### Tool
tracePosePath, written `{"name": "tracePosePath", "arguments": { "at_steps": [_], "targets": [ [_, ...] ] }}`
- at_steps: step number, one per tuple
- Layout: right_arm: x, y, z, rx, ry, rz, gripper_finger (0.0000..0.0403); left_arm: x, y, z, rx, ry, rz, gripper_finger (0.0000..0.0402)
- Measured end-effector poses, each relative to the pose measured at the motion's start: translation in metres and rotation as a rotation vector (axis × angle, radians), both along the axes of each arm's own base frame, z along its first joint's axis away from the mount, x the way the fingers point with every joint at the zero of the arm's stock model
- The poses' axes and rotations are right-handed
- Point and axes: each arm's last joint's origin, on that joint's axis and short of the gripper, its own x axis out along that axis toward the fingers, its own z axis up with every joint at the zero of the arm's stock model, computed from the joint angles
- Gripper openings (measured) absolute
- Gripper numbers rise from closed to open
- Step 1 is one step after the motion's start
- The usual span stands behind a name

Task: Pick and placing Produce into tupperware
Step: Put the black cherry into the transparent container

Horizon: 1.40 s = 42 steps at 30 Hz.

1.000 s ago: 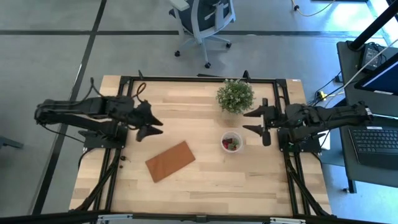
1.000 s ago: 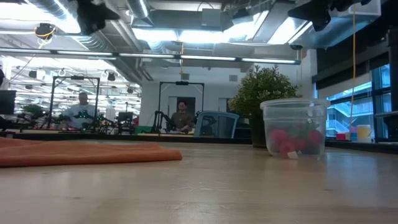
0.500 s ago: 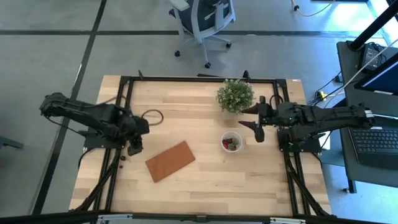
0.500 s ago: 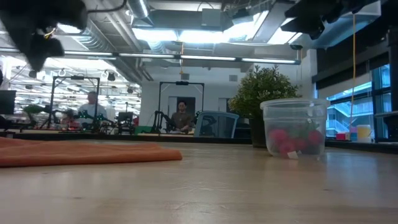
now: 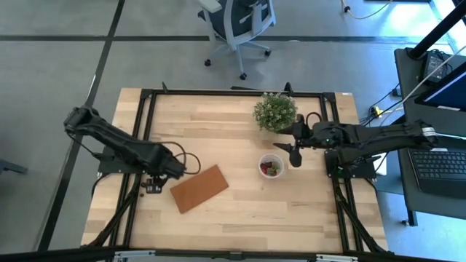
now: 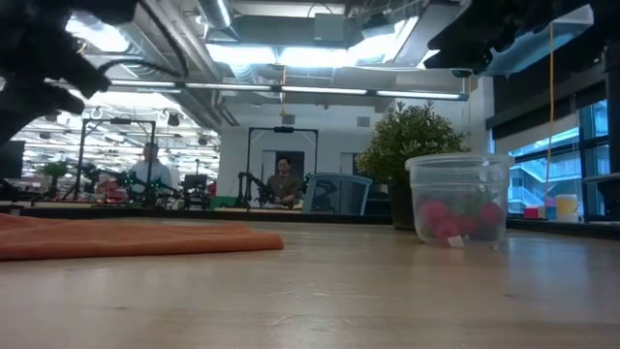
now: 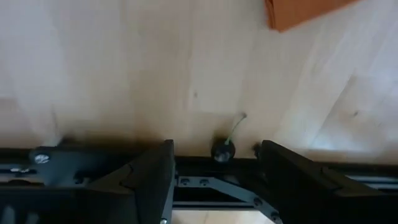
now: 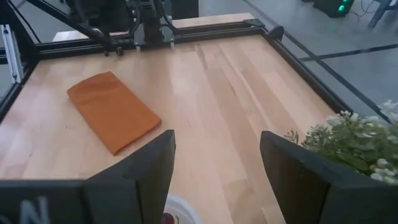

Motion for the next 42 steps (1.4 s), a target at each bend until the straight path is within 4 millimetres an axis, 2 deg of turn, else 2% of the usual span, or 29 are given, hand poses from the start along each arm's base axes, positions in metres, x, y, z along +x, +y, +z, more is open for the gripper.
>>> {"name": "tracePosePath", "arguments": {
  "at_steps": [8,16,21,26,31,37,42],
  "targets": [
    [0.010,0.001,-0.007,0.043,0.018,-0.015,0.0237,0.010,-0.015,-0.025,-0.045,0.170,-0.049,0.0233],
    [0.012,0.001,-0.008,0.067,0.012,-0.026,0.0237,0.016,-0.029,-0.046,-0.022,0.234,-0.115,0.0233],
    [0.013,0.001,-0.007,0.068,0.003,-0.025,0.0237,0.015,-0.035,-0.060,0.004,0.309,-0.137,0.0233],
    [0.013,0.001,-0.006,0.068,-0.005,-0.025,0.0237,0.006,-0.036,-0.080,0.012,0.420,-0.130,0.0233],
    [0.013,0.001,-0.006,0.067,-0.011,-0.024,0.0237,0.007,-0.037,-0.092,0.003,0.410,-0.133,0.0233],
    [0.013,0.001,-0.005,0.067,-0.012,-0.024,0.0237,0.012,-0.040,-0.096,-0.025,0.346,-0.138,0.0233],
    [0.013,0.001,-0.005,0.067,-0.012,-0.024,0.0237,0.010,-0.038,-0.097,-0.022,0.356,-0.135,0.0210]
  ]
}}
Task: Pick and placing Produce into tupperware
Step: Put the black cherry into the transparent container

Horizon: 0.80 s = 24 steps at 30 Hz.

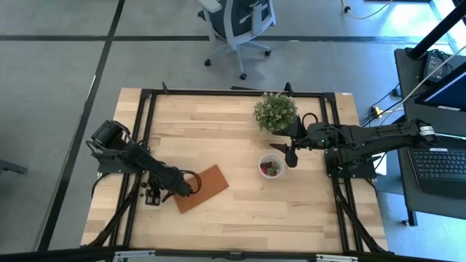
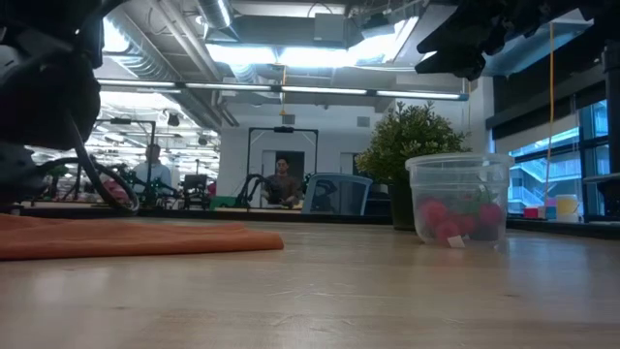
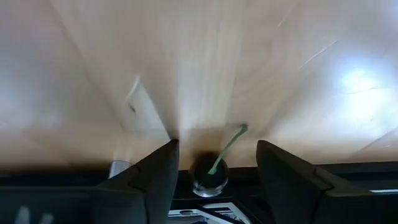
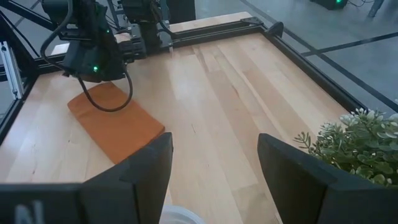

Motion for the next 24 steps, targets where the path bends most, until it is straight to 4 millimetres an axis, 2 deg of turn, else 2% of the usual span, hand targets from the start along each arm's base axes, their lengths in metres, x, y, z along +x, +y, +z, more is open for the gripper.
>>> {"name": "tracePosePath", "arguments": {
  "at_steps": [7,22,24],
  "targets": [
    [0.0000,0.0000,0.0000,0.000,0.000,0.000,0.0237,-0.0077,0.0033,-0.0050,-0.012,0.034,0.016,0.0156],
    [0.0000,0.0000,0.0000,0.000,0.000,0.000,0.0237,-0.0034,0.0099,-0.0065,-0.032,0.031,0.063,0.0011],
    [0.0000,0.0000,0.0000,0.001,0.000,0.000,0.0237,-0.0029,0.0108,-0.0065,-0.037,0.032,0.071,0.0004]
  ]
}}
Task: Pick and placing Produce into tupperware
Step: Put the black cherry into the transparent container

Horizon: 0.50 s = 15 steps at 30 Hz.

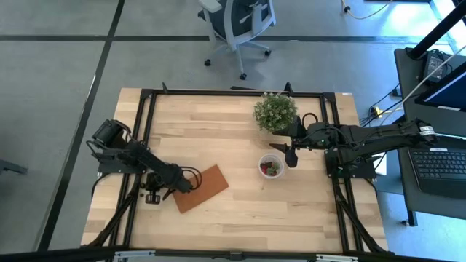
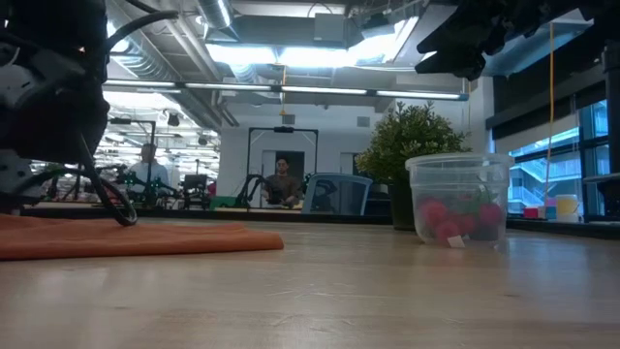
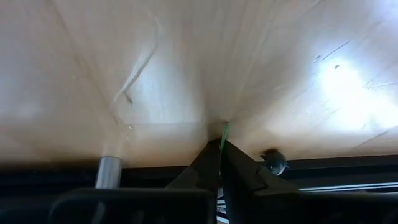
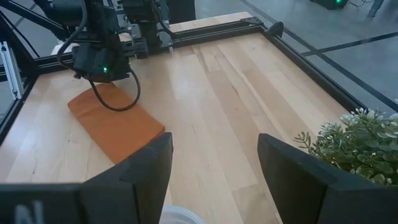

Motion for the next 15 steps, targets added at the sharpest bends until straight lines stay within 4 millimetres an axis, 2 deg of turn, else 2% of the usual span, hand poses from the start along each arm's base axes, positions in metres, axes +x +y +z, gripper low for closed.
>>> {"name": "tracePosePath", "arguments": {
  "at_steps": [3,9,15],
  "targets": [
    [0.000,0.000,0.000,0.000,0.000,0.000,0.0237,0.001,0.001,0.000,-0.031,0.007,0.013,0.0003],
    [0.000,0.000,0.000,0.001,-0.001,0.000,0.0237,0.004,0.004,0.010,-0.224,0.083,0.055,0.0001],
    [0.001,0.000,0.001,0.000,-0.016,0.000,0.0237,0.033,0.010,0.033,-0.440,-0.049,0.122,0.0001]
  ]
}}
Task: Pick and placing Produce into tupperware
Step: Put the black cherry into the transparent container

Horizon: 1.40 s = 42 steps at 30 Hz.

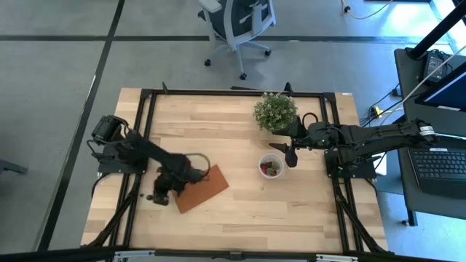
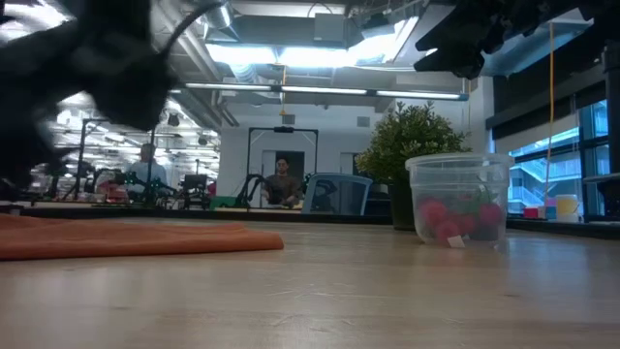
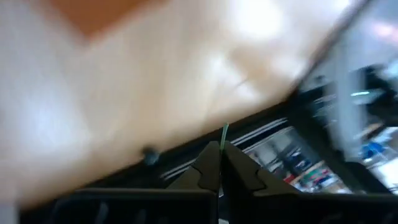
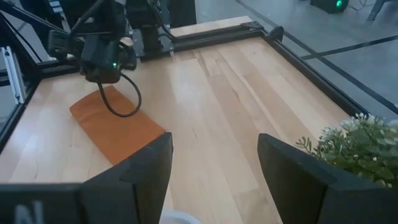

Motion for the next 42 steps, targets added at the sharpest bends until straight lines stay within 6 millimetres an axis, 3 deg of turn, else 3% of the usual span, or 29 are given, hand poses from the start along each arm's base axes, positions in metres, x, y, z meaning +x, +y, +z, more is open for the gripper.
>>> {"name": "tracePosePath", "arguments": {
  "at_steps": [9,15,20,26,34,42],
  "targets": [
    [0.001,0.000,0.002,0.001,-0.020,0.000,0.0237,0.070,0.031,0.052,-0.306,-0.431,0.154,0.0000],
    [0.001,0.000,0.003,0.002,-0.036,0.000,0.0237,0.125,0.069,0.094,-0.340,-0.974,0.173,0.0000],
    [0.002,0.000,0.004,0.005,-0.048,0.000,0.0237,0.165,0.097,0.139,-0.192,-1.522,0.163,0.0000],
    [0.002,0.001,0.004,0.057,-0.056,0.004,0.0237,0.183,0.109,0.180,0.133,-1.965,0.190,0.0000],
    [0.001,0.003,0.008,0.083,-0.086,0.086,0.0237,0.189,0.113,0.180,0.370,-2.004,0.272,0.0000],
    [0.001,0.003,0.009,0.061,-0.093,0.098,0.0237,0.211,0.112,0.159,0.384,-2.060,0.328,0.0000]
  ]
}}
